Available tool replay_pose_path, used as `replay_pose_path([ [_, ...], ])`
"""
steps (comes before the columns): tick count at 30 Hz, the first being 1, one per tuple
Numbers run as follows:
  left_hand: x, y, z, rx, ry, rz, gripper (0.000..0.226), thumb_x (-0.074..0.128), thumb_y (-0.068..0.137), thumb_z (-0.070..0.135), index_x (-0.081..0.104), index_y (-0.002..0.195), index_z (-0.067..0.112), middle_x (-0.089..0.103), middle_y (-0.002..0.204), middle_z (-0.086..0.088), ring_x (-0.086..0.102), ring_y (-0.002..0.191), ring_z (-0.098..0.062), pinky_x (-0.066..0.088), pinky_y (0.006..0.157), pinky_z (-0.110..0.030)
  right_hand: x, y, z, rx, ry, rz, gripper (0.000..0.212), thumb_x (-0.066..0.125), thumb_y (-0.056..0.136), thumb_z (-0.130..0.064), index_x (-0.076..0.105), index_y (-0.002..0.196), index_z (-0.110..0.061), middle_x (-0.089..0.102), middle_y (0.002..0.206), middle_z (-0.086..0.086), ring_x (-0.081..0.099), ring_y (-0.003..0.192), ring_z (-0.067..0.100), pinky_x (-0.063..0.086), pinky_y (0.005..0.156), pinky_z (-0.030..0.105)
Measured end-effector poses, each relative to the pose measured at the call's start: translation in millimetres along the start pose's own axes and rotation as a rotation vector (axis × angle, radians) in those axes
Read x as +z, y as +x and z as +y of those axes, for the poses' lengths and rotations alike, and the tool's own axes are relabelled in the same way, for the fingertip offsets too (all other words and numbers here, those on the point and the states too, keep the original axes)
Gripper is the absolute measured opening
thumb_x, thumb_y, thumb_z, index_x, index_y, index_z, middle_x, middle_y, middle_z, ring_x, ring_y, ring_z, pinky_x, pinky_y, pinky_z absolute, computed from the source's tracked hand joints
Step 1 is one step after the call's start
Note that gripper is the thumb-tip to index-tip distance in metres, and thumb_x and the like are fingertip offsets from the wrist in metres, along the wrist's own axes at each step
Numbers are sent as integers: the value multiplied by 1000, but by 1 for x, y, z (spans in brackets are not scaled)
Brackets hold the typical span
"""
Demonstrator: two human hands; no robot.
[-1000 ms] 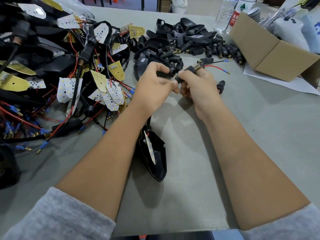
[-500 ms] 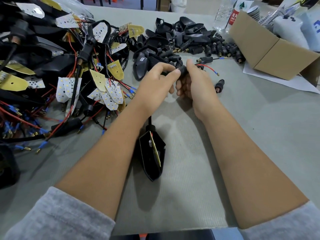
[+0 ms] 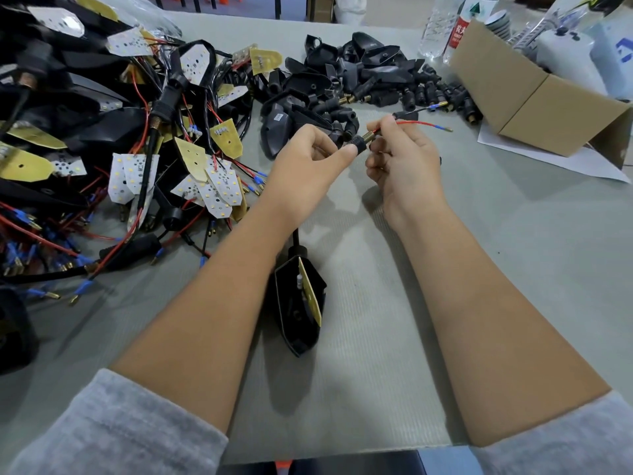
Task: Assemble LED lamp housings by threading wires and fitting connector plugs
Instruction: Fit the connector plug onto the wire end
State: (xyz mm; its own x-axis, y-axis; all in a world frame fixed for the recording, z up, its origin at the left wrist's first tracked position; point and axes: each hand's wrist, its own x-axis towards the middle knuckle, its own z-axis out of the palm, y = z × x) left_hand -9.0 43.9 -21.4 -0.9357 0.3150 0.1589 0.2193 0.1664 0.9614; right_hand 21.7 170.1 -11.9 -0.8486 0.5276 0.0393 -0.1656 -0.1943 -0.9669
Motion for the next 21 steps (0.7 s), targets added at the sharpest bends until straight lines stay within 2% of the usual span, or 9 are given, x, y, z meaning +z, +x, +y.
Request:
replay_pose_path([
  [4,1,1,1,38,3,-16,8,58,95,27,56,101,23,59,74,-3,48,56,-6,39,55,-21,-1,-1,0,-30,11,-14,24,53,100,-21,65,80,-13,60,73,0,52,59,11,46,58,22],
  [6,1,0,3,31,-4,-22,16,49,97,22,59,110,25,58,65,3,49,52,-2,39,52,-18,0,-1,0,-51,7,-20,25,53,101,-20,65,81,-12,62,75,1,53,60,11,47,59,22],
  [8,2,0,4,18,-41,-30,25,43,98,16,62,113,23,55,65,4,48,55,-6,38,48,-16,1,-1,0,-68,22,-23,24,51,101,-18,64,82,-10,61,73,2,52,58,11,46,58,22],
  [10,2,0,5,11,-69,-32,28,40,98,13,64,112,21,53,64,8,46,56,-10,35,45,-14,1,-2,1,-77,46,-18,24,50,102,-17,62,83,-9,60,68,1,51,54,10,42,53,22],
  [12,1,0,5,26,-76,-52,26,42,98,15,66,107,21,48,54,15,41,48,-6,32,43,-14,1,-2,0,-75,72,-11,24,49,102,-17,61,84,-8,59,62,-1,51,51,9,41,50,21],
  [16,-1,-3,5,65,-48,-135,10,60,95,27,66,99,21,46,61,-4,41,53,-13,37,50,-21,-1,-1,-1,-61,88,37,25,45,104,-21,56,85,-10,61,59,2,51,46,9,42,49,22],
  [18,1,-4,5,72,-56,-155,6,64,93,22,65,96,17,51,64,-10,46,55,-14,41,55,-25,-2,-1,-1,-63,84,59,25,41,105,-23,53,86,-11,64,61,7,50,42,11,41,46,22],
  [21,3,-4,7,59,-61,-136,3,63,92,12,63,89,13,58,65,-7,53,57,-12,47,61,-26,-1,-1,-1,-83,53,69,26,38,106,-24,50,86,-13,66,65,13,49,40,14,39,43,23],
])
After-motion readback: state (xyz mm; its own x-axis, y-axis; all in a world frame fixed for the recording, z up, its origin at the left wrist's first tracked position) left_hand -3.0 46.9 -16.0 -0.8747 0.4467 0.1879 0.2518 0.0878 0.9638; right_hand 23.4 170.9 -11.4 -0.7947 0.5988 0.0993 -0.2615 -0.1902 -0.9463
